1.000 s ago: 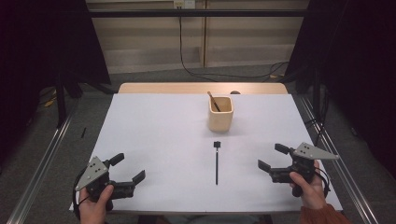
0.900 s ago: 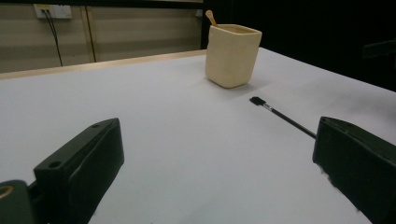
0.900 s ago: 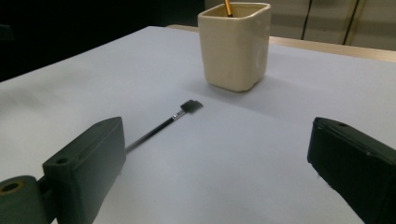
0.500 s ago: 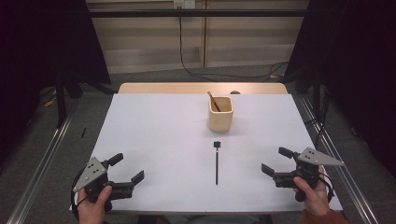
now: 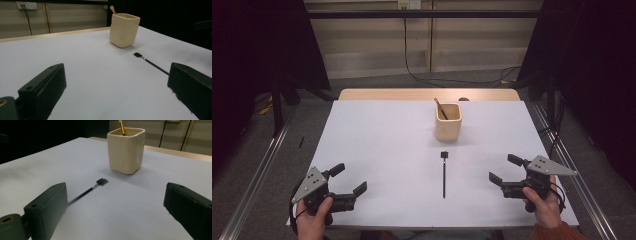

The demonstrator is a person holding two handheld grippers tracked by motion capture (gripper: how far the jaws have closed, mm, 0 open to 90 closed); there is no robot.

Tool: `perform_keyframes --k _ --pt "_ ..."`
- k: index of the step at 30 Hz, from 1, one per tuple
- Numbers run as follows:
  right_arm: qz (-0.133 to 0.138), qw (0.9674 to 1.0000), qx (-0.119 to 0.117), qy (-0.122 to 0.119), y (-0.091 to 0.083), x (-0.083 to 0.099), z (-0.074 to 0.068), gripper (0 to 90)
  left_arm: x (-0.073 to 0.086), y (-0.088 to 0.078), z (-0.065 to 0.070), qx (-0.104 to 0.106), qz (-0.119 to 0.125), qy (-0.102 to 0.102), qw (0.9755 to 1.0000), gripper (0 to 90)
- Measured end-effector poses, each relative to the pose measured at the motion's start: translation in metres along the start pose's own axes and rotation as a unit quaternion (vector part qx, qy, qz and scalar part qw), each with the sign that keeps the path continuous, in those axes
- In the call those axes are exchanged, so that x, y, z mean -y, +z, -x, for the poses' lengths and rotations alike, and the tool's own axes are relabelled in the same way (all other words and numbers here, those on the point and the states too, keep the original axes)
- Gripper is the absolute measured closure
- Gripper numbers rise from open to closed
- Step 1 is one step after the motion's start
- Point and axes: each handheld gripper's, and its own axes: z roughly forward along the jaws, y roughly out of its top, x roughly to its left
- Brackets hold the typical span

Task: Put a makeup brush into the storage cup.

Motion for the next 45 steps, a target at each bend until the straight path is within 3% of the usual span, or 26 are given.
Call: perform_keyframes --k 10,31,39,45 --pt "0.005 0.9994 -0.035 -0.005 0.027 -0.025 -0.002 2.7 -0.001 0.001 0.002 -0.004 -0.001 0.007 1.0000 1.9" --pt "-0.027 0.9952 -0.088 -0.034 0.088 -0.049 -0.022 0.7 0.000 0.001 0.002 0.002 0.000 0.009 1.0000 1.7" --pt "-0.034 0.9942 -0.093 -0.042 0.110 -0.060 -0.031 1.9 0.000 0.002 0.001 0.003 -0.007 0.009 0.9999 1.7" --pt "-0.053 0.9932 -0.092 -0.048 0.125 -0.069 -0.034 2.5 0.000 0.002 0.002 0.004 -0.006 0.008 0.9999 1.7"
